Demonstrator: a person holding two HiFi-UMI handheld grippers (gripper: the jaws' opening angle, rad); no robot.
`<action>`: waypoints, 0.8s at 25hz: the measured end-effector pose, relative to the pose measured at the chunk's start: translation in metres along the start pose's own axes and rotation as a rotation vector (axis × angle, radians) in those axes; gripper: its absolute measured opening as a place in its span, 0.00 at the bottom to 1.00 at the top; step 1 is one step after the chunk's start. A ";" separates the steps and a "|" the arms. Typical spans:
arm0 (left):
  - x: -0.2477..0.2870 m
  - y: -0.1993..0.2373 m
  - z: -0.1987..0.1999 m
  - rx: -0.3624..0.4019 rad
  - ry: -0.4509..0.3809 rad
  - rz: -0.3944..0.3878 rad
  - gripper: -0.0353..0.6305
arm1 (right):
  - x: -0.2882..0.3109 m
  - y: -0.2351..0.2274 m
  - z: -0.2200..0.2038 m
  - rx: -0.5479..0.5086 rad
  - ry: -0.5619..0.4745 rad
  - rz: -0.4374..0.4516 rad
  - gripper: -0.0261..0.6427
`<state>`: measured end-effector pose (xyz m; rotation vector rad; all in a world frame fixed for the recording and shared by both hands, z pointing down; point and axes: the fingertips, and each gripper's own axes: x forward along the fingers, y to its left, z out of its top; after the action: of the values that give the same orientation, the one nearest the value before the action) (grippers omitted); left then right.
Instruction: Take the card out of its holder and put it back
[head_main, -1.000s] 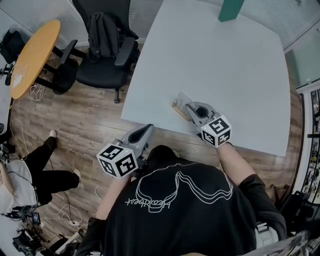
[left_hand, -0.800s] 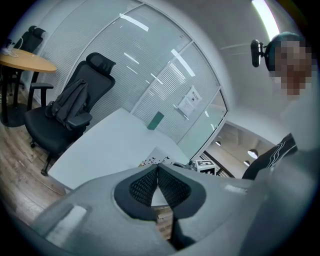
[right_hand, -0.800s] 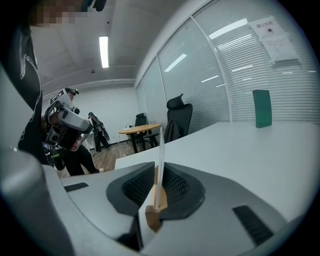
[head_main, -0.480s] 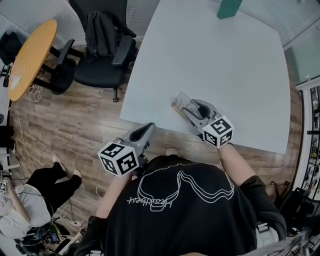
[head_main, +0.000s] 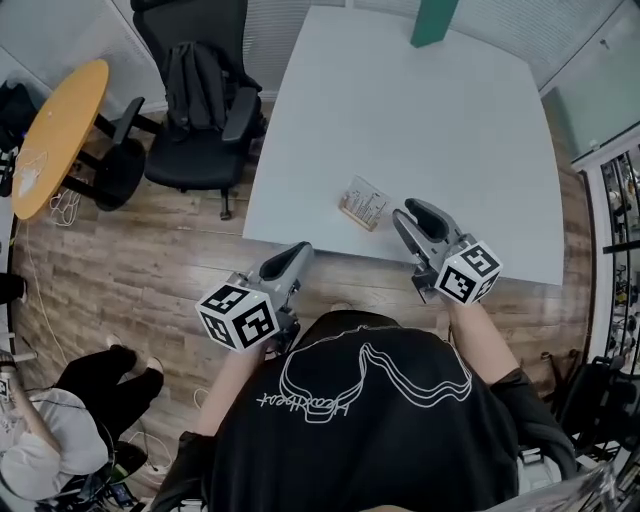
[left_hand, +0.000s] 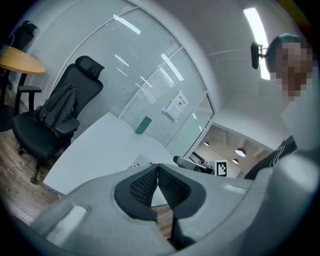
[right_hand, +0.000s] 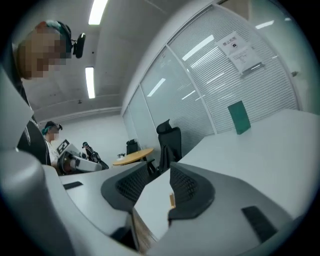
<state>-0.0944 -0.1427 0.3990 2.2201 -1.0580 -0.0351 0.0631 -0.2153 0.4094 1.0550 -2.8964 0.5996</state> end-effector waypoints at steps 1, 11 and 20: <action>-0.006 -0.006 0.000 0.008 -0.001 -0.008 0.07 | -0.009 0.012 0.008 0.014 -0.032 0.010 0.22; -0.073 -0.052 -0.017 0.068 -0.009 -0.104 0.07 | -0.061 0.156 0.003 0.030 -0.093 0.154 0.05; -0.123 -0.101 -0.031 0.151 -0.028 -0.222 0.07 | -0.096 0.238 -0.030 0.040 -0.038 0.175 0.05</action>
<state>-0.0990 0.0060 0.3336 2.4719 -0.8485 -0.0861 -0.0143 0.0219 0.3410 0.8302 -3.0446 0.6521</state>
